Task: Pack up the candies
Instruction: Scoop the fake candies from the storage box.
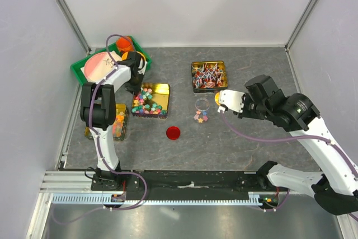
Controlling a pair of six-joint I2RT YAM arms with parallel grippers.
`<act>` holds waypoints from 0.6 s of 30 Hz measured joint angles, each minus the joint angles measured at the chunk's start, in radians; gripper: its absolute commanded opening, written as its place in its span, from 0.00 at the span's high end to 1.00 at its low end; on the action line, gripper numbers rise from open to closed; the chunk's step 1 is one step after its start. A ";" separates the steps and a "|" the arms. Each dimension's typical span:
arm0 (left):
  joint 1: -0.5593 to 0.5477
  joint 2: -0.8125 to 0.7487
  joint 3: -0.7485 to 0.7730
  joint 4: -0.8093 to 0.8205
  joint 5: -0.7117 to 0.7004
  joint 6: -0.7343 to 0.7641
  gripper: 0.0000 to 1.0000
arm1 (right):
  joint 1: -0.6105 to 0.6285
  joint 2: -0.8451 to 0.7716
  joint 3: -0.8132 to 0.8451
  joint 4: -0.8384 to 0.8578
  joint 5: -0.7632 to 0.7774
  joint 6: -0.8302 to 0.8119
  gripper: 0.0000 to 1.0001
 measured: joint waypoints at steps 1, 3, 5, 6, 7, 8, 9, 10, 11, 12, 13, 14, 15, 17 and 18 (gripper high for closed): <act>-0.001 0.007 0.000 0.000 -0.001 0.000 0.65 | 0.000 0.008 0.003 -0.001 -0.003 0.000 1.00; -0.003 0.021 0.004 0.000 -0.002 0.000 0.67 | 0.000 0.026 0.013 -0.002 -0.007 0.000 1.00; -0.007 0.033 0.018 -0.002 -0.008 0.000 0.83 | 0.000 0.054 0.032 -0.002 -0.014 0.000 1.00; -0.010 0.037 0.023 0.002 -0.010 0.000 0.88 | 0.000 0.072 0.045 -0.001 -0.018 -0.002 1.00; -0.014 0.042 0.028 0.003 -0.010 -0.004 0.92 | 0.000 0.089 0.056 0.001 -0.022 -0.004 1.00; -0.019 0.048 0.035 0.003 -0.015 -0.011 0.98 | 0.000 0.105 0.069 0.000 -0.024 -0.006 1.00; -0.022 0.049 0.038 0.012 -0.011 -0.018 0.98 | 0.000 0.120 0.078 0.002 -0.025 -0.009 1.00; -0.025 0.051 0.041 0.020 -0.003 -0.021 0.99 | 0.003 0.140 0.093 0.002 -0.026 -0.012 1.00; -0.028 0.053 0.043 0.020 -0.001 -0.022 0.98 | 0.004 0.158 0.106 0.004 -0.025 -0.014 1.00; -0.030 0.054 0.043 0.020 0.001 -0.022 0.98 | 0.008 0.178 0.120 0.008 -0.025 -0.016 1.00; -0.031 0.054 0.045 0.019 0.002 -0.022 0.99 | 0.016 0.200 0.136 0.010 -0.024 -0.017 1.00; -0.031 0.055 0.045 0.019 0.003 -0.022 0.98 | 0.029 0.227 0.154 0.016 -0.021 -0.018 1.00; -0.031 0.055 0.045 0.019 0.004 -0.022 0.99 | 0.046 0.251 0.166 0.024 -0.016 -0.019 1.00; -0.031 0.055 0.045 0.019 0.007 -0.022 0.99 | 0.084 0.301 0.196 0.030 -0.002 -0.019 1.00; -0.031 0.055 0.045 0.019 0.011 -0.023 0.99 | 0.111 0.334 0.216 0.035 0.008 -0.018 1.00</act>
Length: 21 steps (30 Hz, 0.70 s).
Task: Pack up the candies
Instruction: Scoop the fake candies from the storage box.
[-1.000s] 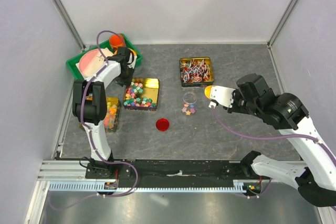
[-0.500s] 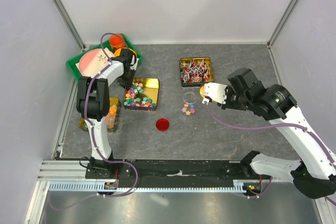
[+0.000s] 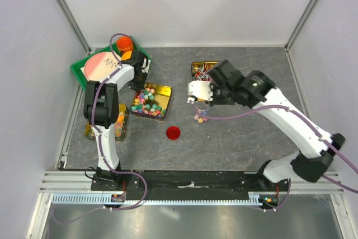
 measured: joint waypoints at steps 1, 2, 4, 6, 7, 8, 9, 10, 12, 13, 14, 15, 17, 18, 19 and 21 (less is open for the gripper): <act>0.000 0.000 0.000 0.000 0.003 0.000 0.99 | 0.024 0.033 0.018 0.009 0.011 0.000 1.00; 0.001 0.000 -0.001 0.001 0.013 0.000 0.98 | 0.048 0.071 0.038 0.018 0.021 0.001 1.00; 0.001 -0.004 -0.008 0.010 0.029 0.000 0.99 | 0.093 0.151 0.080 0.034 0.048 0.000 1.00; 0.001 -0.020 -0.032 0.031 0.056 -0.001 0.99 | 0.125 0.242 0.137 0.034 0.079 -0.001 1.00; 0.001 -0.030 -0.049 0.041 0.071 -0.001 0.98 | 0.134 0.288 0.172 0.035 0.092 -0.001 1.00; 0.001 -0.040 -0.063 0.050 0.082 -0.002 0.99 | 0.142 0.344 0.216 0.038 0.111 -0.001 1.00; 0.000 -0.052 -0.083 0.064 0.097 -0.002 0.99 | 0.146 0.384 0.250 0.039 0.122 -0.002 1.00; 0.000 -0.063 -0.099 0.071 0.111 -0.004 0.99 | 0.148 0.432 0.291 0.043 0.137 -0.005 1.00; 0.000 -0.082 -0.130 0.089 0.142 -0.006 0.98 | 0.151 0.518 0.365 0.046 0.172 -0.008 1.00; 0.000 -0.090 -0.144 0.101 0.159 -0.008 0.99 | 0.152 0.557 0.397 0.049 0.190 -0.011 1.00; 0.000 -0.098 -0.158 0.111 0.177 -0.009 0.99 | 0.153 0.592 0.425 0.050 0.209 -0.014 1.00; 0.000 -0.107 -0.172 0.118 0.192 -0.010 0.99 | 0.155 0.623 0.448 0.050 0.231 -0.016 1.00; -0.001 -0.127 -0.202 0.137 0.222 -0.022 0.98 | 0.161 0.674 0.478 0.050 0.272 -0.022 1.00; -0.001 -0.136 -0.213 0.143 0.232 -0.027 0.99 | 0.165 0.690 0.483 0.050 0.287 -0.024 1.00; -0.001 -0.148 -0.232 0.159 0.241 -0.036 0.99 | 0.169 0.706 0.486 0.049 0.304 -0.027 1.00; -0.002 -0.166 -0.254 0.178 0.253 -0.050 0.98 | 0.182 0.737 0.491 0.047 0.336 -0.034 1.00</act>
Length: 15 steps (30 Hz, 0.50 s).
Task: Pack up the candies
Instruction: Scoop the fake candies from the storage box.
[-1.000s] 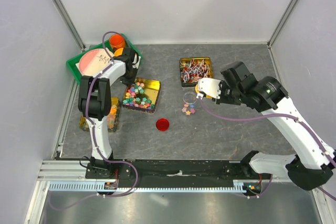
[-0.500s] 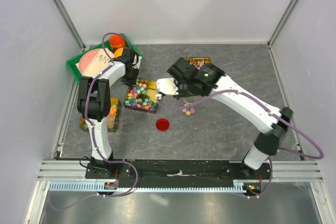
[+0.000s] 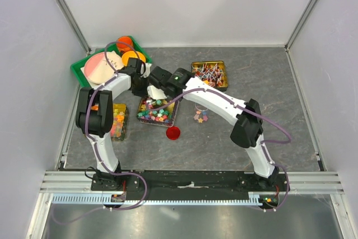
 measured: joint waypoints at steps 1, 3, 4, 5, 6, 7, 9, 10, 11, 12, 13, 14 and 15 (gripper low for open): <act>0.000 -0.005 -0.005 0.005 0.001 -0.006 0.98 | 0.006 0.014 0.000 0.000 0.016 -0.003 1.00; -0.001 -0.016 -0.018 0.020 -0.002 -0.023 0.99 | 0.018 0.037 0.001 -0.001 0.040 -0.008 1.00; -0.001 -0.022 -0.023 0.027 -0.005 -0.032 0.99 | 0.023 0.047 0.002 -0.002 0.050 -0.011 1.00; -0.001 -0.029 -0.032 0.039 -0.011 -0.041 0.99 | 0.029 0.057 0.003 -0.003 0.061 -0.012 1.00; -0.001 -0.040 -0.045 0.051 -0.023 -0.050 0.99 | 0.034 0.068 0.008 -0.006 0.069 -0.015 1.00; -0.001 -0.049 -0.054 0.059 -0.030 -0.055 0.98 | 0.040 0.079 0.014 -0.007 0.080 -0.016 1.00; -0.001 -0.068 -0.076 0.082 -0.050 -0.071 0.98 | 0.051 0.101 0.031 -0.008 0.096 -0.019 1.00; -0.001 -0.074 -0.085 0.092 -0.058 -0.077 0.98 | 0.057 0.117 0.045 -0.010 0.109 -0.020 1.00; -0.001 -0.083 -0.095 0.101 -0.067 -0.084 0.99 | 0.063 0.135 0.062 -0.010 0.121 -0.023 1.00; -0.001 -0.092 -0.106 0.111 -0.074 -0.090 0.99 | 0.068 0.153 0.081 -0.011 0.133 -0.026 1.00; -0.001 -0.103 -0.117 0.121 -0.078 -0.095 0.99 | 0.072 0.175 0.103 -0.013 0.146 -0.027 1.00; -0.001 -0.114 -0.128 0.131 -0.079 -0.098 0.98 | 0.074 0.192 0.121 -0.012 0.157 -0.028 1.00; -0.001 -0.128 -0.141 0.141 -0.080 -0.103 0.98 | 0.079 0.216 0.145 -0.011 0.174 -0.031 1.00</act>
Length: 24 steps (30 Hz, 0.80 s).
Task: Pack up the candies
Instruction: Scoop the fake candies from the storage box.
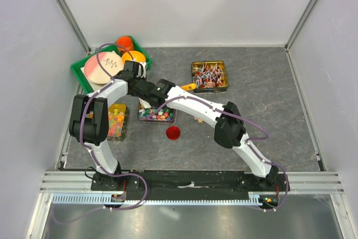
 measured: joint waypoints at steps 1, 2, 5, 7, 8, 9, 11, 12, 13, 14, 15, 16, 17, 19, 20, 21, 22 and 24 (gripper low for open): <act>0.000 -0.009 -0.007 0.005 0.000 -0.002 0.98 | 0.002 0.015 0.011 0.003 0.010 -0.002 1.00; 0.000 -0.018 -0.015 0.014 0.000 -0.004 0.99 | 0.003 0.029 0.021 0.006 0.021 -0.003 1.00; -0.003 -0.043 -0.042 0.048 0.002 -0.013 0.98 | 0.004 0.058 0.031 0.013 0.047 -0.005 1.00; -0.005 -0.066 -0.064 0.069 0.004 -0.017 0.98 | 0.005 0.073 0.033 0.023 0.059 -0.007 1.00; -0.007 -0.079 -0.076 0.080 0.005 -0.018 0.98 | 0.007 0.079 0.033 0.031 0.067 -0.007 1.00; -0.008 -0.089 -0.085 0.086 0.005 -0.018 0.98 | 0.011 0.084 0.033 0.033 0.080 -0.006 1.00; -0.007 -0.108 -0.109 0.109 0.008 -0.021 0.98 | 0.015 0.086 0.033 0.040 0.092 -0.006 1.00; -0.006 -0.118 -0.121 0.121 0.009 -0.021 0.99 | 0.018 0.086 0.033 0.045 0.097 -0.006 1.00; -0.005 -0.130 -0.134 0.134 0.011 -0.024 0.99 | 0.021 0.086 0.033 0.050 0.100 -0.006 1.00; -0.005 -0.139 -0.141 0.139 0.012 -0.025 0.99 | 0.026 0.086 0.032 0.058 0.101 -0.004 1.00; -0.005 -0.148 -0.148 0.144 0.013 -0.025 0.99 | 0.031 0.087 0.032 0.060 0.104 -0.003 1.00; -0.004 -0.153 -0.152 0.149 0.012 -0.025 0.99 | 0.037 0.087 0.027 0.059 0.108 -0.001 1.00; -0.004 -0.156 -0.153 0.152 0.011 -0.025 0.98 | 0.042 0.087 0.023 0.060 0.109 0.001 1.00; -0.003 -0.156 -0.154 0.156 0.010 -0.025 0.99 | 0.052 0.086 0.002 0.074 0.105 0.013 1.00; -0.004 -0.156 -0.155 0.157 0.011 -0.026 0.98 | 0.060 0.086 -0.017 0.087 0.099 0.021 1.00; -0.005 -0.156 -0.155 0.159 0.011 -0.026 0.99 | 0.065 0.086 -0.028 0.092 0.096 0.026 1.00; -0.005 -0.156 -0.155 0.159 0.011 -0.026 0.98 | 0.072 0.086 -0.039 0.098 0.096 0.036 1.00; -0.005 -0.156 -0.155 0.158 0.010 -0.026 0.98 | 0.082 0.086 -0.049 0.110 0.093 0.051 1.00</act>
